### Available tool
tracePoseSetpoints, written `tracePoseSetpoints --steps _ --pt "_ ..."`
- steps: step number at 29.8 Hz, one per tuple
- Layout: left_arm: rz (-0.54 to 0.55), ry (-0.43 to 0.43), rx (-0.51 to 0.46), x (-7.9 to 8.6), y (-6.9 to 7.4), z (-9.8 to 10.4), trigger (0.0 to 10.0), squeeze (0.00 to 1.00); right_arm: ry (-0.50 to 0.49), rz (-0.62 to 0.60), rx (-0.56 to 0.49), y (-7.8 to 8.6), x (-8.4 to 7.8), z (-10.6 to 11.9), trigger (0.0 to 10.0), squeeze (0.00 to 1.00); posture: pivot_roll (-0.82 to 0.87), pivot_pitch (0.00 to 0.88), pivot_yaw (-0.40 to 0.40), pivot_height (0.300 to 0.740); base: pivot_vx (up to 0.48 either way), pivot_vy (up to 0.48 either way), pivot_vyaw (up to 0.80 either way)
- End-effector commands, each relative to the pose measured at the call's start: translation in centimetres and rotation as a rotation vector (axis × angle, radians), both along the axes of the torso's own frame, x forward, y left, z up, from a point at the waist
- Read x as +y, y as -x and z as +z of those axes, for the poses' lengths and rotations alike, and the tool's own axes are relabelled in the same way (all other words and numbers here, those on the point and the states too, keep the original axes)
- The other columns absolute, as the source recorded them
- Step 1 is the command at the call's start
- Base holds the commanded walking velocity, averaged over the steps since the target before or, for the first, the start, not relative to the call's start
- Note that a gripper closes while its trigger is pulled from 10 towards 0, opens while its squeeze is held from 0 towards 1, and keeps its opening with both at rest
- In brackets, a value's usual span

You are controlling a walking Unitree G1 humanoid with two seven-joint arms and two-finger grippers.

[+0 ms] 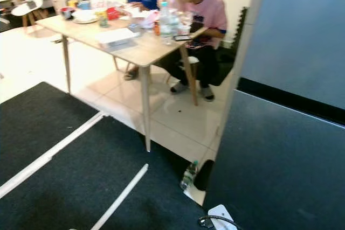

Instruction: Restocking fridge

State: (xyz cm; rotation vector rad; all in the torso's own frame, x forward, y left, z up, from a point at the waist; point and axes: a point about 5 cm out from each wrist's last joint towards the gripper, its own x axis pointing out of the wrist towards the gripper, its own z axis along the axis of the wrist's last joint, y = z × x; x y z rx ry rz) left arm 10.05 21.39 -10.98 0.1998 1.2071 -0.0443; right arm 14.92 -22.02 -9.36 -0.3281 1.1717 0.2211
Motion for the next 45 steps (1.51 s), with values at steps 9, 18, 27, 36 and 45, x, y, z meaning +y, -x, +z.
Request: tracePoseSetpoints --steps 9,18,27,36,45 --pt "-0.018 0.006 0.013 0.0 0.5 -0.1 10.0 0.00 -0.016 0.012 -0.019 -0.5 1.0 0.0 10.0 0.00 -0.01 0.000 0.039 0.740 0.000 0.000 0.80" --pt "-0.021 0.013 0.013 -0.1 0.5 -0.1 10.0 0.00 0.014 -0.011 -0.010 0.3 0.7 -0.3 10.0 0.00 0.00 0.000 0.042 0.740 0.000 0.000 0.27" --pt "-0.034 0.023 0.027 -0.5 0.3 -0.2 10.0 0.00 0.012 -0.015 -0.009 0.4 0.7 -0.3 10.0 0.00 0.00 0.000 0.040 0.740 0.000 -0.369 0.00" --pt "-0.025 0.009 0.014 -0.4 0.0 -0.1 10.0 0.00 0.008 -0.015 -0.010 0.4 0.8 -0.3 10.0 0.00 -0.01 0.000 0.051 0.740 0.000 0.000 0.00" --pt "-0.035 0.001 0.008 -0.1 -0.1 0.0 10.0 0.00 0.003 -0.014 -0.008 0.5 1.2 -0.4 10.0 0.00 0.00 0.000 0.061 0.740 0.000 0.000 0.00"
